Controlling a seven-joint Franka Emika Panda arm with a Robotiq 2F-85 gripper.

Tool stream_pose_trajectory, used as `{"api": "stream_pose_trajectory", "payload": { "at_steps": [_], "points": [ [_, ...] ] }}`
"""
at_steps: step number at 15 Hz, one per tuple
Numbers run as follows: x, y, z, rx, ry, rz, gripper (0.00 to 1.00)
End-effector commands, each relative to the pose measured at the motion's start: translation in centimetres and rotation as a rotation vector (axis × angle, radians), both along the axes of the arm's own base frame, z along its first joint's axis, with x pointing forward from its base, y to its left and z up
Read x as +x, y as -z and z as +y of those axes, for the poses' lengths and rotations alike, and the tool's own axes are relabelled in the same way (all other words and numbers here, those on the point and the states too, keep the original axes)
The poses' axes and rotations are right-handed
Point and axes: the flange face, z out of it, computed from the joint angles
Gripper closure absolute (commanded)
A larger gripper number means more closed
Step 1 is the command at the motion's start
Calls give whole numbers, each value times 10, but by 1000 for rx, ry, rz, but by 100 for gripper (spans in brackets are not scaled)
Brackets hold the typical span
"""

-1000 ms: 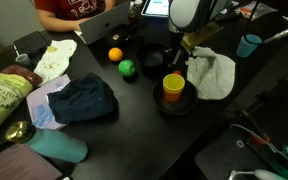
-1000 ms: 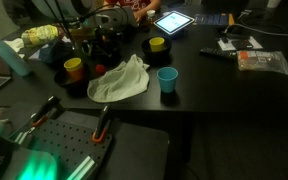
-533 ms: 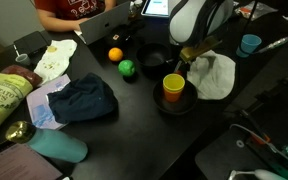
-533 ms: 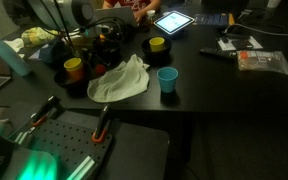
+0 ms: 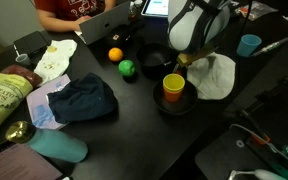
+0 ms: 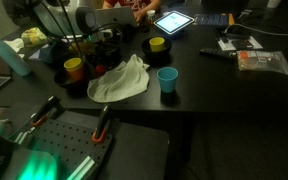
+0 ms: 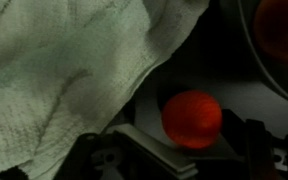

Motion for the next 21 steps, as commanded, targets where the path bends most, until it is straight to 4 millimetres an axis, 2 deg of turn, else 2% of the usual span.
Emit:
{"api": "stream_pose_trajectory", "payload": {
  "at_steps": [1, 4, 5, 10, 12, 15, 18, 21],
  "points": [
    [3, -2, 9, 5, 34, -8, 45],
    [4, -12, 15, 16, 61, 5, 69],
    [4, -16, 17, 19, 72, 19, 75],
    [9, -39, 13, -5, 119, 62, 75],
    [17, -54, 1, -41, 145, 38, 75],
    [25, -72, -29, -120, 197, 16, 75],
    [19, -76, -61, -213, 253, 53, 75],
    [7, -60, -80, -249, 294, 135, 75]
  ]
}}
